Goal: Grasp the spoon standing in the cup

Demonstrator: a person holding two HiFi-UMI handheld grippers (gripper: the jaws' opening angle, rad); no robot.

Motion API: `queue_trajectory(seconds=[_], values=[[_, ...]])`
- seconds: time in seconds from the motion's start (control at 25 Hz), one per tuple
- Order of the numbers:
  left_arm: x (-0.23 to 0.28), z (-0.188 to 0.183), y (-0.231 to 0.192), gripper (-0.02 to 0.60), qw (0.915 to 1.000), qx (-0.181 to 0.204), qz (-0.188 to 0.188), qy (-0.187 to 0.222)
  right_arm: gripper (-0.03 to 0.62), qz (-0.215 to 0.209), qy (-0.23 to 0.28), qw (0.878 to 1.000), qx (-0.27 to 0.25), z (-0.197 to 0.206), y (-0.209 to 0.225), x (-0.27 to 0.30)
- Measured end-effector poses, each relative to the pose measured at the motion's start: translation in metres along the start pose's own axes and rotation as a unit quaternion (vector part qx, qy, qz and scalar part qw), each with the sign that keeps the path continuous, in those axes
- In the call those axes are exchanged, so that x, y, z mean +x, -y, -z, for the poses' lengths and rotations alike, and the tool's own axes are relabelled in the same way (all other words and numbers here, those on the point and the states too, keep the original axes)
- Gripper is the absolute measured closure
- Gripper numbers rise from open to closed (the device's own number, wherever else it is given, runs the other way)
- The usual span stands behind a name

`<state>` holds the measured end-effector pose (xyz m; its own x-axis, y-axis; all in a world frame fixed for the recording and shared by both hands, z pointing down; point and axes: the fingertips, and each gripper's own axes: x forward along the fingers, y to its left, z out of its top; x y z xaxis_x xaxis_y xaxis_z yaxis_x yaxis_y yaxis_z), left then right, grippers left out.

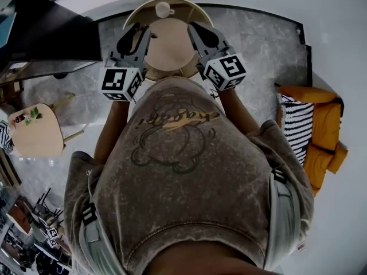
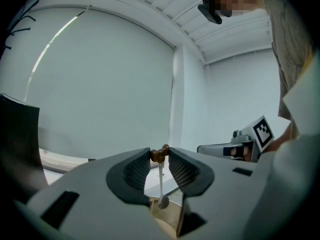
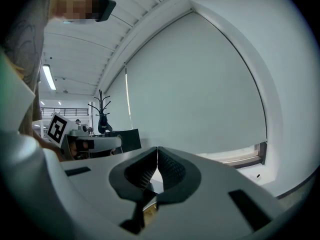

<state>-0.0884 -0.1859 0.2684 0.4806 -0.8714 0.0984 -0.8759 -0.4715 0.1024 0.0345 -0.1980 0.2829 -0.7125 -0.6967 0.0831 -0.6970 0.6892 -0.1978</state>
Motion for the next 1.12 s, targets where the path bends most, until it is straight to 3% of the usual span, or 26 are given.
queue_trajectory(seconds=[1.12], values=[[-0.003,0.013,-0.001,0.457,0.9999,0.002,0.005,-0.015,0.576,-0.001,-0.008,1.000,-0.007,0.003,0.000,0.000]])
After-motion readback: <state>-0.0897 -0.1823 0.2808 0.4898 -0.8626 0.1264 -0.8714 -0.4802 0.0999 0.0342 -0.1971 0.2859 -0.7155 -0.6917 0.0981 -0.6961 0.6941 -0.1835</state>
